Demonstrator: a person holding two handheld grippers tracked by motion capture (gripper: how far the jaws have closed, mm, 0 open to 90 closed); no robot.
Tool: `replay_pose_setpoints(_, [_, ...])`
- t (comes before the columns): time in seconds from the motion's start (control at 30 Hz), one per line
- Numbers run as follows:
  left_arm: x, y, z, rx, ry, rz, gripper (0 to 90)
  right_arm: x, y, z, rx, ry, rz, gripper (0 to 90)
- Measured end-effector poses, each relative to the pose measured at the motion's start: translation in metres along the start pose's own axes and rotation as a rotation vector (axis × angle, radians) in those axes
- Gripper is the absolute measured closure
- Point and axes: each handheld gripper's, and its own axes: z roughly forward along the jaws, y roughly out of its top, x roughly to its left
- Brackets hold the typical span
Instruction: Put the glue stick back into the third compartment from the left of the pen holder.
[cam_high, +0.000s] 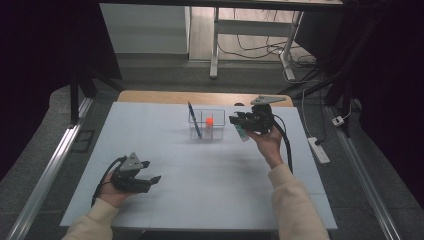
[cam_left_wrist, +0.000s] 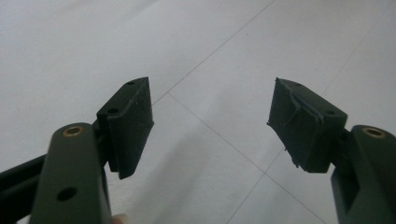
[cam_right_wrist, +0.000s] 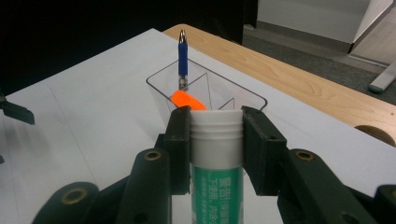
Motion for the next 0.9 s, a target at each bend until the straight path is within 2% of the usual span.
replay_pose_setpoints(0.57, [0.002, -0.001, -0.001, -0.003, -0.001, -0.004, 30.0, 0.005, 0.015, 0.016, -0.037, -0.004, 0.022, 65.2])
replay_pose_setpoints(0.9, [0.003, -0.002, -0.002, -0.005, 0.000, -0.005, 30.1, 0.003, 0.021, 0.031, -0.048, -0.011, 0.037, 65.2])
